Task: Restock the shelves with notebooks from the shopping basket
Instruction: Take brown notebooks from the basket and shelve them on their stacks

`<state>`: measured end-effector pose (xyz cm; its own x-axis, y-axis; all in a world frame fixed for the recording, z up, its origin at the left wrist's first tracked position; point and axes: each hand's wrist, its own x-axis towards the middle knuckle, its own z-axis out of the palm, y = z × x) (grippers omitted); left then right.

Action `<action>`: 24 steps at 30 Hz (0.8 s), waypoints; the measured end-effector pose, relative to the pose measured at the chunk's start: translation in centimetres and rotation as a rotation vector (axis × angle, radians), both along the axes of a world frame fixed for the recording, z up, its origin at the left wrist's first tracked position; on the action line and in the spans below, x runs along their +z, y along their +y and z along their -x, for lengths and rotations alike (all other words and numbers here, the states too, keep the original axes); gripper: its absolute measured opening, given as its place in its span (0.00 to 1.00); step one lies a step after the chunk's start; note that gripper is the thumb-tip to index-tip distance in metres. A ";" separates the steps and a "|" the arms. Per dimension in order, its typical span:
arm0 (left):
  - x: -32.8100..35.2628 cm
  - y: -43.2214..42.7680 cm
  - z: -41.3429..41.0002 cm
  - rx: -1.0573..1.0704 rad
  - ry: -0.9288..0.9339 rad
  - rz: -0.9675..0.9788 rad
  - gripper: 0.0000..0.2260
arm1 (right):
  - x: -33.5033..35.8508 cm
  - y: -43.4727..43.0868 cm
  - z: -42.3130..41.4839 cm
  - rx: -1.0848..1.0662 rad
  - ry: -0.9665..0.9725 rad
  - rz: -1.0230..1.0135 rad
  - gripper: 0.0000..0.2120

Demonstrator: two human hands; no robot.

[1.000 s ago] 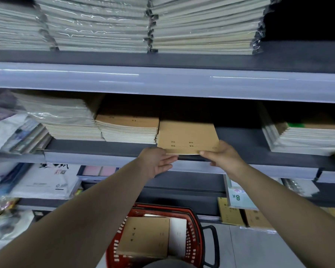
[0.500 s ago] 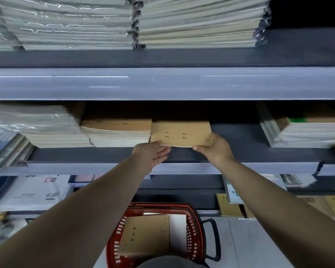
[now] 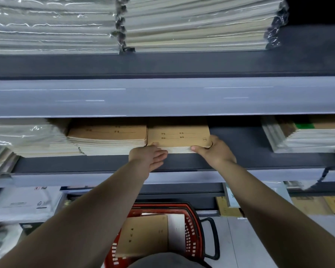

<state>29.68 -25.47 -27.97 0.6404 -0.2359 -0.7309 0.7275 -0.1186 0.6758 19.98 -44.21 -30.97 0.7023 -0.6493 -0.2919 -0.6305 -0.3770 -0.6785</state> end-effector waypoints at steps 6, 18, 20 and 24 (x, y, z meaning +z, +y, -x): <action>0.2 -0.2 -0.1 -0.019 -0.005 -0.055 0.15 | 0.2 -0.2 -0.4 0.026 0.081 0.003 0.23; 3.2 1.9 3.2 -0.044 -0.115 0.165 0.17 | 2.5 2.4 2.5 -0.149 -0.132 -0.096 0.24; 3.7 2.2 3.7 -0.077 -0.099 0.224 0.21 | 3.5 2.7 3.6 -0.164 -0.152 -0.094 0.31; 5.4 2.7 4.8 -0.027 -0.151 0.290 0.26 | 6.4 3.5 5.4 -0.177 -0.264 -0.227 0.26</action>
<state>24.89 -22.74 -22.56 0.7268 -0.4388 -0.5283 0.6159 0.0761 0.7841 14.54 -40.68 -24.61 0.6557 -0.7066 -0.2661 -0.4648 -0.1000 -0.8798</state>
